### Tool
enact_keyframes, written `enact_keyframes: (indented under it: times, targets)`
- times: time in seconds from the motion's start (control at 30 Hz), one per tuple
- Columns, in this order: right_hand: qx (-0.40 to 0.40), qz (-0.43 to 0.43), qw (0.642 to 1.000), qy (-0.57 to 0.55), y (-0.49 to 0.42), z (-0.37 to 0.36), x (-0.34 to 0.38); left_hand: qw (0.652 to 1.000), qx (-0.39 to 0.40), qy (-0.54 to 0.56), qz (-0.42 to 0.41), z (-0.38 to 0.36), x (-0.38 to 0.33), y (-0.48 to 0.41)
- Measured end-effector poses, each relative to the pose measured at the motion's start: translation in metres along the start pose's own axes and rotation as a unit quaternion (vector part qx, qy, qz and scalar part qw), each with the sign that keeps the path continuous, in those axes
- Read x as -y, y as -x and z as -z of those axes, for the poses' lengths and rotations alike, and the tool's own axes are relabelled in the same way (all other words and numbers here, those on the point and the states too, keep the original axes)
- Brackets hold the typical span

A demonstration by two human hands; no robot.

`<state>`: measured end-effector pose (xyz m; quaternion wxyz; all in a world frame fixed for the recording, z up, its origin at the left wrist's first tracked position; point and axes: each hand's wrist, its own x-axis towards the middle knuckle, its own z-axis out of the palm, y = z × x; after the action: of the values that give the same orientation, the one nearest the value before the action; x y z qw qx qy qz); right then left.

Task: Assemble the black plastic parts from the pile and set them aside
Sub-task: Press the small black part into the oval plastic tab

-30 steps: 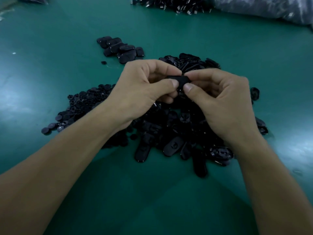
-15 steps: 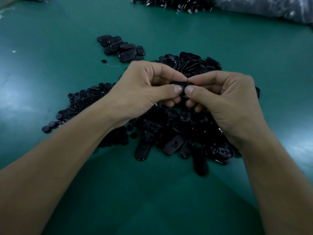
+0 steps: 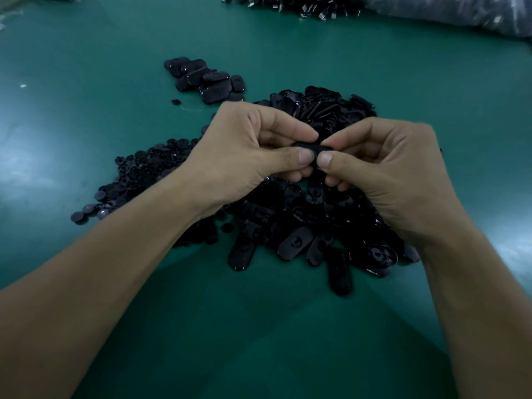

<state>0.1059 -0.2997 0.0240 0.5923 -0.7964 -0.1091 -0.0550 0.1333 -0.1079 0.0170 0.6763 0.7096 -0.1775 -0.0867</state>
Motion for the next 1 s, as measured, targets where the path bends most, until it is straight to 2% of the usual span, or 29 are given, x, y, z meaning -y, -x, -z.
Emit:
enact_keyframes:
  times: [0.57,1.0]
  targets:
    - [-0.053,0.004,0.998,0.037,-0.001,-0.01,-0.001,0.998,-0.021,-0.05,-0.018,-0.004,0.0,0.001]
    - [-0.035,0.011,0.999,0.009,-0.001,-0.006,-0.005,0.994,-0.042,-0.097,-0.02,-0.004,0.0,0.0]
